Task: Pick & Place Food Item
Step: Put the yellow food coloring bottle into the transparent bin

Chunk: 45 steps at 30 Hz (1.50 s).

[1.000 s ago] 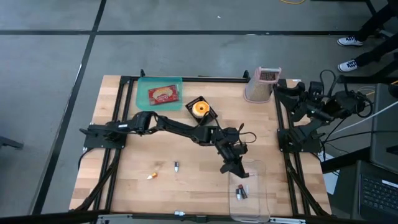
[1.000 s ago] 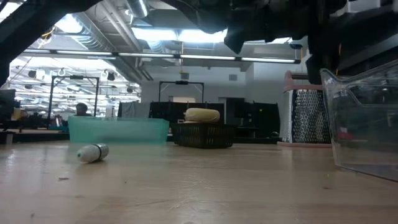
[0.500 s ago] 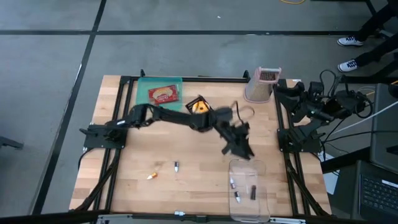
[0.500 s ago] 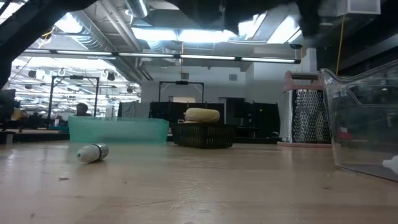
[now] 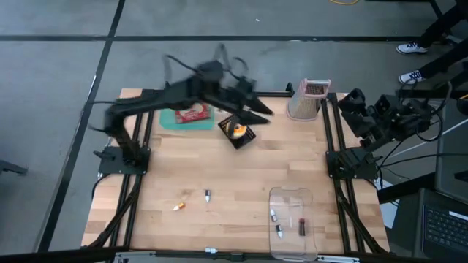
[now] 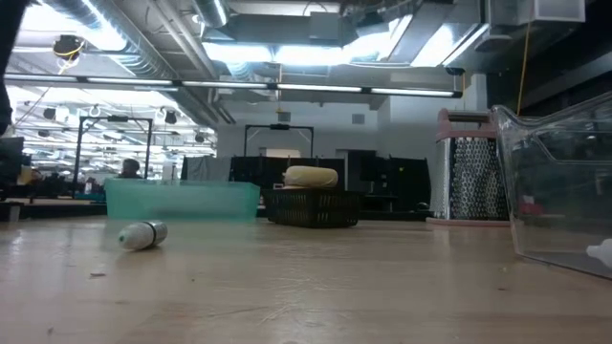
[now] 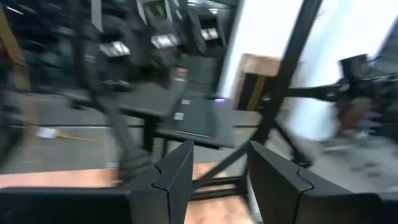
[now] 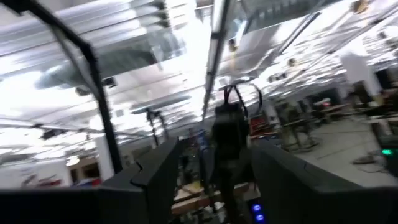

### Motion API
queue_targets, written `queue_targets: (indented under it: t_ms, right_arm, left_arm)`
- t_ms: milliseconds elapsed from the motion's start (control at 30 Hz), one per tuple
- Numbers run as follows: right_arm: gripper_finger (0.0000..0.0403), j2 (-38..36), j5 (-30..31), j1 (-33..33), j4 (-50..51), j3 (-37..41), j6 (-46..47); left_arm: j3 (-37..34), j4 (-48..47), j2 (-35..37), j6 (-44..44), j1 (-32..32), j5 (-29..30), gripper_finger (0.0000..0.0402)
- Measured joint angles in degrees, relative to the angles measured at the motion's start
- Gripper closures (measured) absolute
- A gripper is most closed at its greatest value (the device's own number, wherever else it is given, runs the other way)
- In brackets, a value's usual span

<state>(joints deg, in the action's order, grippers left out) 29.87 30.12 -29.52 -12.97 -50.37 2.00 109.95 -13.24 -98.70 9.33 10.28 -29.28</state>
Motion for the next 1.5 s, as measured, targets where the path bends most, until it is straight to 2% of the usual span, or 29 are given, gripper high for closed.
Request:
queue_targets:
  t_ms: [100, 200, 300, 367, 433, 533, 667, 733, 867, 1033, 1167, 1233, 1367, 1500]
  right_arm:
    - [0.0204, 0.39, -2.68, 0.00, 0.73, 0.00, 0.17]
    - [0.0204, 0.59, -4.56, -0.37, 0.91, 0.00, 9.38]
    - [0.0204, 0.25, -12.05, -0.52, 8.21, 0.96, 3.60]
    - [0.0204, -1.43, -11.91, -0.61, 11.18, 6.08, 4.73]
    - [0.0204, -4.34, -9.64, -0.50, 5.87, 13.48, 8.32]
    - [0.0204, -8.32, -10.57, -0.43, -11.95, 25.96, 7.07]
    - [0.0204, -9.95, -17.18, -0.46, -34.61, 37.79, 4.51]
    - [0.0204, -9.86, -18.02, -0.48, -40.85, 40.84, 3.97]
    - [0.0204, -9.87, -18.52, -0.45, -42.45, 41.33, 4.88]
    - [0.0204, -9.88, -19.04, -0.42, -42.48, 40.17, 3.49]
    - [0.0204, -9.88, -19.10, -0.43, -42.55, 39.28, 3.57]
    - [0.0204, -9.86, -19.05, -0.44, -42.32, 38.94, 4.13]
    - [0.0204, -9.86, -19.20, -0.44, -42.34, 37.79, 5.76]
    - [0.0204, -9.74, -21.97, -0.48, -42.38, 37.22, 6.10]
  left_arm:
    - [0.00, -8.27, 6.55, -4.19, -0.07, 6.25, 0.0252]
    - [0.00, -14.96, 11.50, -6.87, -0.54, 12.06, 0.0252]
    - [0.00, -20.80, 15.27, -8.03, -1.95, 17.77, 0.0253]
    - [0.00, -26.39, 17.13, -8.06, -3.38, 21.11, 0.0253]
    - [-0.06, -34.14, 18.34, -7.95, -5.27, 24.92, 0.0252]
    - [-3.67, -42.17, 19.51, -5.46, -8.77, 29.28, 0.0249]
    - [-14.47, -44.52, 22.20, 1.13, -13.83, 29.80, 0.0241]
    - [-21.45, -44.79, 23.46, 4.43, -16.61, 29.82, 0.0235]
    - [-34.19, -45.28, 24.75, 5.20, -22.04, 30.22, 0.0220]
    - [-44.24, -44.05, 23.51, -8.65, -27.97, 32.53, 0.0210]
    - [-47.85, -41.99, 19.37, -18.48, -30.13, 35.86, 0.0210]
    - [-48.34, -40.90, 16.51, -19.64, -30.55, 36.38, 0.0210]
    - [-48.39, -41.21, 11.43, -13.22, -30.47, 30.50, 0.0210]
    - [-48.41, -40.90, 9.36, 1.54, -30.45, 23.71, 0.0208]
